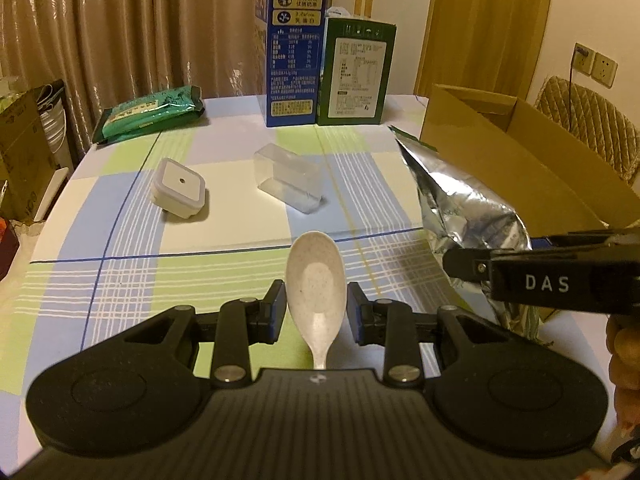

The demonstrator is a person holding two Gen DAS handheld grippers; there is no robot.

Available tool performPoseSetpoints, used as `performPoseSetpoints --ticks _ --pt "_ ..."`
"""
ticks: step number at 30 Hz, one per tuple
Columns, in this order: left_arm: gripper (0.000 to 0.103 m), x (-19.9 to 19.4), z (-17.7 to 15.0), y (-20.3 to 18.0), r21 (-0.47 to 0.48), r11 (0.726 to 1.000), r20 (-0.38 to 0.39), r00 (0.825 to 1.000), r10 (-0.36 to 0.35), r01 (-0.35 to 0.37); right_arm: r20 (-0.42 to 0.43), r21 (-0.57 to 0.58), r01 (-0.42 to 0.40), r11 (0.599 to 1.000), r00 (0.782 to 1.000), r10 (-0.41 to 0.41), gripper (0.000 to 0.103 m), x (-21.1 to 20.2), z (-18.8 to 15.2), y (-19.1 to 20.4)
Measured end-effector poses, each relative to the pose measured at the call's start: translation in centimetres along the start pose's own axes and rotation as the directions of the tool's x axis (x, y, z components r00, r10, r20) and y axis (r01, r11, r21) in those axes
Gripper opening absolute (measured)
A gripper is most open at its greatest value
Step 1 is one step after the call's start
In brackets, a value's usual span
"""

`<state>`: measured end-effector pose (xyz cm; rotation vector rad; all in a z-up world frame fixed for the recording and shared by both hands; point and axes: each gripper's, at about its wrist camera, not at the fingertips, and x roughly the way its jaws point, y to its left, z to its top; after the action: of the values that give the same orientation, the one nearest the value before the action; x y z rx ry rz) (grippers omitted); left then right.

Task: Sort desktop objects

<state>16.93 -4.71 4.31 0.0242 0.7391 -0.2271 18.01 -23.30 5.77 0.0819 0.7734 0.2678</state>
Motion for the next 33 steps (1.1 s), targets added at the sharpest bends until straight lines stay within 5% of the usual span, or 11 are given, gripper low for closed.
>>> performPoseSetpoints --ticks 17,33 --pt "0.027 -6.1 3.2 -3.6 0.034 0.999 0.072 0.997 -0.003 0.0 0.105 0.013 0.013 1.0 0.994 -0.014 0.046 -7.8 3.0 -1.4" --pt "0.027 -7.3 9.5 -13.1 0.101 0.987 0.115 0.984 -0.133 0.122 0.179 0.061 0.165 0.984 0.968 -0.174 0.046 -14.2 6.5 -11.3"
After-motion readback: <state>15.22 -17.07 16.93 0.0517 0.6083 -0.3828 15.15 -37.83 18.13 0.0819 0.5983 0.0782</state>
